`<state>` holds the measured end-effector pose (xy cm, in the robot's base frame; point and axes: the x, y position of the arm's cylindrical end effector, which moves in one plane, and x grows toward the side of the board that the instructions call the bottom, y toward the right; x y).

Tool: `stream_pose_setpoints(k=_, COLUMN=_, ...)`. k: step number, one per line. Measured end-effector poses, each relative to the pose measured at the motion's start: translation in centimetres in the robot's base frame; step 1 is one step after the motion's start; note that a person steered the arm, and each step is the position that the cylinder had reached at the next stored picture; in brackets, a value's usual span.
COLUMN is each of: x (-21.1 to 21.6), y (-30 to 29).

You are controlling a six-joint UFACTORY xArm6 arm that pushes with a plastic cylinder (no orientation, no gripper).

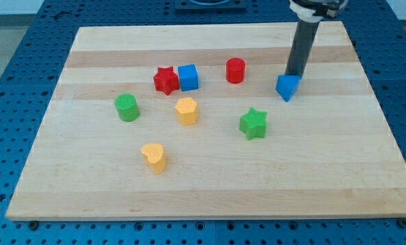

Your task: Move the red circle to the blue cube

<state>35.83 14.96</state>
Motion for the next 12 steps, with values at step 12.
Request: stream_pose_setpoints(k=12, x=5.1, y=-9.3)
